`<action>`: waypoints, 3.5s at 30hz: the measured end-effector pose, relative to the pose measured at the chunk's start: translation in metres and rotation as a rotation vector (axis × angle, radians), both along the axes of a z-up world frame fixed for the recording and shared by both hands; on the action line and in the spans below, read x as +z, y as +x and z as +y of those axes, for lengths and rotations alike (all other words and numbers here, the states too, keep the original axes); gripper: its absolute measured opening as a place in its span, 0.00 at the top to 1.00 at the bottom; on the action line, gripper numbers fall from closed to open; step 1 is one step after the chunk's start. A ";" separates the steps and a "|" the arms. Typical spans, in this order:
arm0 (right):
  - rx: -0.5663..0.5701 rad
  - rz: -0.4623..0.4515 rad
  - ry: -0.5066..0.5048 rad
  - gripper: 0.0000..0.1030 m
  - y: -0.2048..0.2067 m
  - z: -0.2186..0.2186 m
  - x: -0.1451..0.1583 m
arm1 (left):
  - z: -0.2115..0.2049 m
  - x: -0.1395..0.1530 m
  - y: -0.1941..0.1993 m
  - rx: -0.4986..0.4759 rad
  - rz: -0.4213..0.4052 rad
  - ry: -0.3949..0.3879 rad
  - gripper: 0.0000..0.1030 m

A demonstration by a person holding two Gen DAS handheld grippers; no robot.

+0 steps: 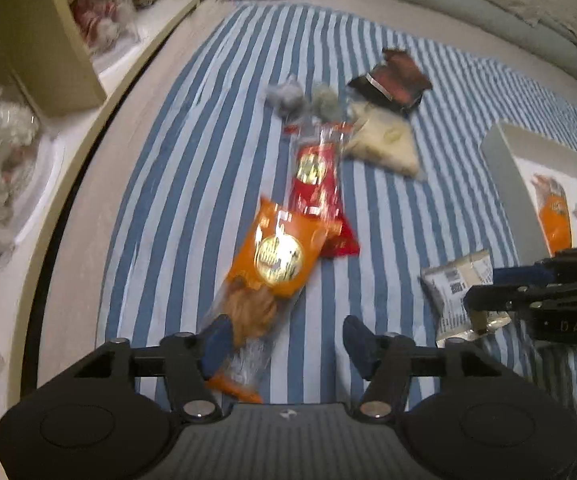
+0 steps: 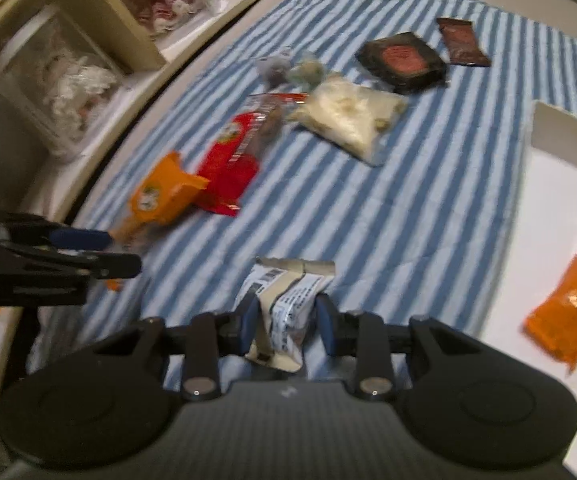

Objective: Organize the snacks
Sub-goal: 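Grasp the orange-and-clear pastry bag with the left tool while the right grasps the white pack, then carry the pastry bag and white pack over the white box with both tools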

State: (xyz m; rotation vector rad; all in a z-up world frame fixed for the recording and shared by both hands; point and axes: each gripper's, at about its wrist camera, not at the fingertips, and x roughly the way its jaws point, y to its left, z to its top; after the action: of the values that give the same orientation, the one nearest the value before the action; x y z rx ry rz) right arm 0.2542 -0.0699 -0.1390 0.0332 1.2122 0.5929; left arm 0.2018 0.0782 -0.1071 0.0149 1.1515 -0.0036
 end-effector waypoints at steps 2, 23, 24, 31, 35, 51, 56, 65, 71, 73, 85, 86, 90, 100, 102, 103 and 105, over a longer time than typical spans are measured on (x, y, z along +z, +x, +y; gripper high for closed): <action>-0.027 -0.005 -0.011 0.63 0.003 -0.005 0.000 | -0.004 0.001 0.004 -0.020 -0.031 0.030 0.26; -0.200 0.076 -0.015 0.27 0.011 0.009 -0.019 | 0.001 -0.029 0.008 -0.143 0.145 -0.109 0.19; -0.198 0.076 -0.023 0.27 0.011 0.010 -0.021 | 0.000 -0.029 0.006 -0.151 0.151 -0.113 0.19; -0.164 0.070 -0.064 0.30 0.011 0.016 -0.024 | -0.001 -0.021 0.011 -0.124 0.089 -0.084 0.25; -0.139 0.064 -0.096 0.35 0.010 0.016 -0.023 | -0.002 -0.020 0.018 -0.116 0.089 -0.044 0.43; -0.095 -0.011 -0.052 0.44 0.005 0.005 0.003 | -0.009 -0.010 0.005 -0.082 0.033 0.054 0.59; -0.087 -0.059 -0.026 0.44 0.002 -0.007 0.021 | -0.006 0.009 -0.003 -0.031 -0.050 0.032 0.60; -0.117 -0.131 -0.025 0.44 -0.008 -0.042 0.048 | -0.024 0.037 -0.012 -0.016 -0.163 -0.023 0.60; -0.137 -0.174 -0.021 0.44 -0.014 -0.070 0.062 | -0.056 0.048 -0.009 -0.076 -0.208 -0.064 0.60; -0.151 -0.181 -0.021 0.44 -0.016 -0.080 0.066 | -0.070 0.050 -0.006 -0.105 -0.217 -0.078 0.60; -0.283 -0.210 -0.067 0.44 -0.027 -0.161 0.073 | -0.161 0.053 0.013 -0.258 -0.232 -0.183 0.59; -0.296 -0.211 -0.069 0.44 -0.028 -0.171 0.074 | -0.168 0.052 0.013 -0.269 -0.230 -0.188 0.59; -0.335 -0.214 -0.081 0.44 -0.033 -0.195 0.073 | -0.198 0.046 0.017 -0.313 -0.215 -0.202 0.59; -0.421 -0.213 -0.121 0.44 -0.048 -0.247 0.069 | -0.253 0.027 0.028 -0.345 -0.157 -0.258 0.59; -0.437 -0.210 -0.123 0.44 -0.050 -0.258 0.068 | -0.263 0.022 0.030 -0.349 -0.143 -0.263 0.59; -0.445 -0.208 -0.124 0.44 -0.051 -0.263 0.068 | -0.268 0.019 0.031 -0.353 -0.137 -0.265 0.59; -0.459 -0.205 -0.126 0.44 -0.058 -0.280 0.069 | -0.278 0.014 0.033 -0.355 -0.122 -0.273 0.59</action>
State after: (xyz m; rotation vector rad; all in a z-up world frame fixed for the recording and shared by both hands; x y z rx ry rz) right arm 0.1959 -0.3497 -0.0704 0.1370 0.9955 0.1136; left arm 0.2351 -0.1995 -0.0930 -0.0222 1.0066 -0.4687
